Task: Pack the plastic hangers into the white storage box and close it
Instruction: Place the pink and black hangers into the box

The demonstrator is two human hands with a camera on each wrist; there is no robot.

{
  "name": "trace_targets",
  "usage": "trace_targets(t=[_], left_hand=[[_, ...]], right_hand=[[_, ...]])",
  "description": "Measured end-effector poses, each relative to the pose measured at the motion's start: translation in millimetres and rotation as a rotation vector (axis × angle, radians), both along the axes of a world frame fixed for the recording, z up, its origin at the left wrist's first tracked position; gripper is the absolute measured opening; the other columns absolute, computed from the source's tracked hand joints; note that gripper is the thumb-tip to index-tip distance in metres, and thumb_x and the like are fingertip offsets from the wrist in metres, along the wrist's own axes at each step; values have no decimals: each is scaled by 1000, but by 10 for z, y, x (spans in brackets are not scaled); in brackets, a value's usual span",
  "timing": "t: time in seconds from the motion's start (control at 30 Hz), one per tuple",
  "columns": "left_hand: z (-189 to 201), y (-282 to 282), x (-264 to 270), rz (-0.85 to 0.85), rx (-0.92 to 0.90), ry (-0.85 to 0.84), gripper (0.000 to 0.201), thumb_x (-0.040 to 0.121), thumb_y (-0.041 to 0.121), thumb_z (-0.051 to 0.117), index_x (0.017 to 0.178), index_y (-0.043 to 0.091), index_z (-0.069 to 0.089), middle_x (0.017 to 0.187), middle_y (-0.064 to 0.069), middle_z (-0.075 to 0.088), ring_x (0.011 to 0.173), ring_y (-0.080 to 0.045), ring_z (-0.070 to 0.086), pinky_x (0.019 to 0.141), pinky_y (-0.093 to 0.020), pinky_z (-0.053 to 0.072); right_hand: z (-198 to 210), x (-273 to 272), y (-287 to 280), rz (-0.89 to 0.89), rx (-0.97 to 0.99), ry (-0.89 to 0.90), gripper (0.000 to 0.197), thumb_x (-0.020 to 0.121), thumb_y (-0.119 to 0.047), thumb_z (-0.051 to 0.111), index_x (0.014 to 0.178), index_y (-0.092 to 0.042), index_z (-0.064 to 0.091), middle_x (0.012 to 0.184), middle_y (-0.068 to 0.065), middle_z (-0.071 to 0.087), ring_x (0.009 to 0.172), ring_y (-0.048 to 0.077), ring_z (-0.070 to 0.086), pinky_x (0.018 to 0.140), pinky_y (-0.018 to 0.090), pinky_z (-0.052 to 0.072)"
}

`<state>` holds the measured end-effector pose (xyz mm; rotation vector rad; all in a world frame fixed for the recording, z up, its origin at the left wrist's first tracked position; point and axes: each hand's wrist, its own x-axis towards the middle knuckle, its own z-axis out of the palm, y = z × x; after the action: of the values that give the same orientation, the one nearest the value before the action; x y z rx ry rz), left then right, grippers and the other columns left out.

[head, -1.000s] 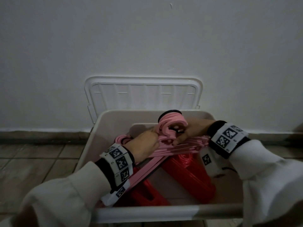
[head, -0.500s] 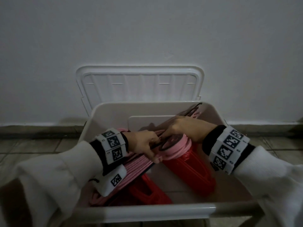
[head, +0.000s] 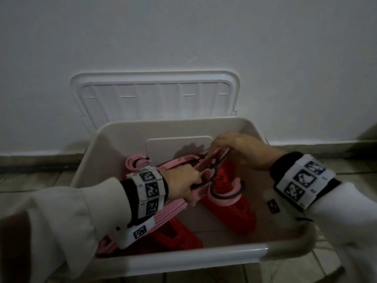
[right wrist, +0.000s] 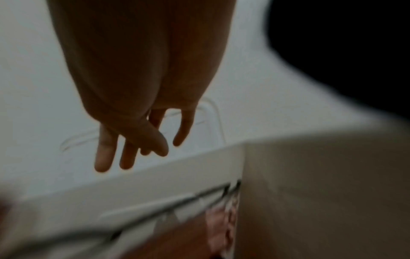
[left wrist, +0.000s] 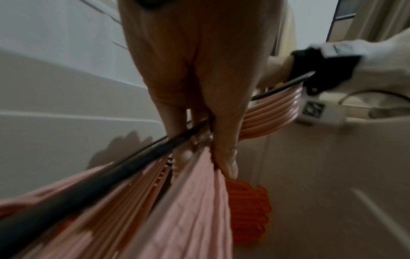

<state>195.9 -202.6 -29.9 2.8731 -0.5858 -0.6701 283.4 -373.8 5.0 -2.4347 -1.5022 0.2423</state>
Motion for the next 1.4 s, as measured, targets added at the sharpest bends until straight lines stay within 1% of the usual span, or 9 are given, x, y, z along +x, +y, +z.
trace_targets(t=[0.13, 0.3, 0.5, 0.6, 0.67, 0.83, 1.0, 1.13, 1.4], left_hand=[[-139, -161, -72, -31, 75, 19, 36, 82, 28, 69, 97, -3, 59, 93, -16, 59, 83, -23, 51, 63, -25, 28], [-243, -357, -94, -57, 102, 66, 29, 84, 25, 67, 91, -2, 58, 83, -10, 49, 80, -22, 47, 66, -29, 31], [-284, -428, -70, -46, 82, 253, 38, 93, 28, 56, 117, -1, 55, 113, -19, 59, 106, -32, 54, 75, -30, 38], [-200, -345, -34, -2, -23, 349, 43, 94, 22, 54, 134, 7, 45, 112, -17, 63, 88, -25, 61, 62, -19, 41], [-156, -260, -5, 26, -115, 410, 41, 93, 16, 54, 134, 13, 48, 106, -13, 65, 70, -16, 60, 64, -22, 49], [-162, -55, 36, 107, -271, 330, 28, 88, 9, 60, 115, 11, 63, 107, -1, 69, 85, -5, 58, 72, -13, 43], [-310, 64, 36, 242, 105, 136, 62, 75, 43, 73, 121, 12, 45, 113, -7, 58, 94, -22, 56, 77, -34, 48], [-461, 49, 5, 326, 183, 126, 67, 80, 26, 72, 129, 2, 33, 122, -17, 54, 108, -34, 56, 74, -34, 43], [-484, 163, 34, 259, 255, 108, 35, 84, 17, 68, 111, -1, 55, 118, -18, 58, 108, -30, 57, 82, -32, 46]], right_hand=[[86, 45, -51, -130, -268, 188, 25, 90, -6, 54, 111, -14, 64, 112, 7, 66, 100, 18, 59, 81, 18, 39], [-107, -120, 122, -127, -704, 211, 38, 92, -26, 56, 127, -11, 52, 128, 5, 55, 116, 21, 51, 88, 24, 38], [-255, -33, 224, -141, -759, 226, 49, 92, -26, 56, 136, -10, 42, 137, 8, 49, 124, 24, 46, 95, 28, 37], [-423, -12, 264, -154, -811, 190, 52, 90, -27, 59, 135, -6, 44, 134, 12, 51, 121, 27, 48, 96, 32, 39], [-494, 25, 270, -179, -822, 137, 50, 88, -31, 62, 130, -7, 50, 130, 10, 55, 118, 27, 52, 98, 33, 44], [-520, 123, 383, -218, -648, 88, 33, 85, -16, 61, 118, -11, 57, 123, 12, 59, 111, 28, 55, 94, 37, 46], [-745, 92, 438, -319, -688, 122, 80, 88, -23, 60, 147, -6, 10, 142, 22, 38, 130, 34, 40, 105, 42, 37], [-852, 31, 489, -341, -663, 207, 94, 89, -26, 58, 146, -6, -14, 141, 25, 39, 127, 32, 45, 103, 39, 38], [-812, 52, 572, -286, -673, 203, 87, 85, -22, 65, 147, -7, 5, 138, 21, 45, 123, 31, 47, 95, 35, 40]])
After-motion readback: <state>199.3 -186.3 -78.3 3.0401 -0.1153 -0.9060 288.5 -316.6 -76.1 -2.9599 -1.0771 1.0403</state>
